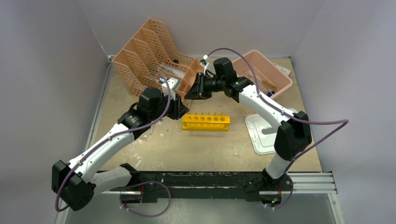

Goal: Organize the chemistry lab equipment

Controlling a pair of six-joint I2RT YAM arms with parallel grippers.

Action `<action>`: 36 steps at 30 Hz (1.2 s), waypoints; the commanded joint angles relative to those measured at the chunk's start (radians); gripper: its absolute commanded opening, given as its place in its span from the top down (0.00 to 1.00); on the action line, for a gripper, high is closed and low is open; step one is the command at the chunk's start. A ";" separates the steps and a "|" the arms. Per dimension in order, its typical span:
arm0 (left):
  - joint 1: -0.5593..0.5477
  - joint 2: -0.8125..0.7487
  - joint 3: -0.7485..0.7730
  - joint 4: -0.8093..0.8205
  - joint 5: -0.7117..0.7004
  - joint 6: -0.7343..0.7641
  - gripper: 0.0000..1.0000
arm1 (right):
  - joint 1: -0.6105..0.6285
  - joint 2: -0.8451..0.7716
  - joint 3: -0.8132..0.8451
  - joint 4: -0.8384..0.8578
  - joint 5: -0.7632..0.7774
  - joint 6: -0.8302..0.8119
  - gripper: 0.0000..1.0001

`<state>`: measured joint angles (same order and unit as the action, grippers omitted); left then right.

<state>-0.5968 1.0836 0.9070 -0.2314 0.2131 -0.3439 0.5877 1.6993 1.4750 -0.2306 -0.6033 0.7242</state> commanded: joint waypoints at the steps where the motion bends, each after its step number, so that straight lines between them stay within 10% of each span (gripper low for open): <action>1: -0.003 -0.026 0.016 0.044 -0.020 0.015 0.98 | -0.003 -0.039 0.029 0.028 -0.011 -0.045 0.79; 9: -0.002 -0.017 0.099 -0.066 -0.279 -0.038 0.43 | -0.002 -0.160 -0.027 0.060 0.256 -0.240 0.83; 24: 0.040 -0.102 0.162 -0.231 -0.760 -0.269 0.39 | 0.152 -0.332 -0.197 0.287 0.706 -0.577 0.84; 36: 0.042 -0.156 0.188 -0.304 -1.009 -0.320 0.39 | 0.330 -0.339 -0.313 0.413 0.786 -0.685 0.86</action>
<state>-0.5602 0.9459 1.0531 -0.5190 -0.6971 -0.6353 0.9005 1.3914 1.1755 0.0723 0.1303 0.1013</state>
